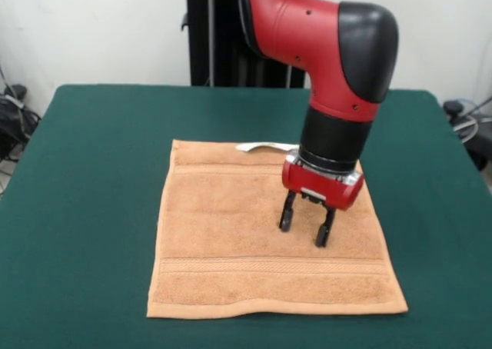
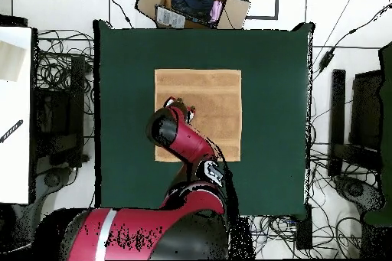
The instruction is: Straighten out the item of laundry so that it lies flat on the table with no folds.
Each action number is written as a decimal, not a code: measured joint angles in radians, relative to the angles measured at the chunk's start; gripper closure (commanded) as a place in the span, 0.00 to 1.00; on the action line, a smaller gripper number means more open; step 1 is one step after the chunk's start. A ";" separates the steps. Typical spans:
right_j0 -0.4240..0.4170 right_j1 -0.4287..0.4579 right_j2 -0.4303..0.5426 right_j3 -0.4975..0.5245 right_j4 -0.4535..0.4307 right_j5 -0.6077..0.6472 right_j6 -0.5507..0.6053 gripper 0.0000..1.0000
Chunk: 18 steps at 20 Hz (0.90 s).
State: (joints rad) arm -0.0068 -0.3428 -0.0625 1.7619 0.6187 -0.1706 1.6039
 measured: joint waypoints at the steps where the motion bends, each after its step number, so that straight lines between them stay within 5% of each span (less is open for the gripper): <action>1: -0.002 0.000 0.002 0.000 0.000 0.000 0.000 0.00; 13: -0.034 -0.005 0.029 0.000 -0.021 0.000 0.000 0.00; 14: -0.034 -0.004 0.028 0.000 -0.021 -0.001 0.000 1.00; 18: -0.033 -0.003 0.028 -0.008 -0.010 0.000 0.000 1.00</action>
State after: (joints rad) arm -0.0402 -0.3458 -0.0342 1.7543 0.6086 -0.1704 1.6039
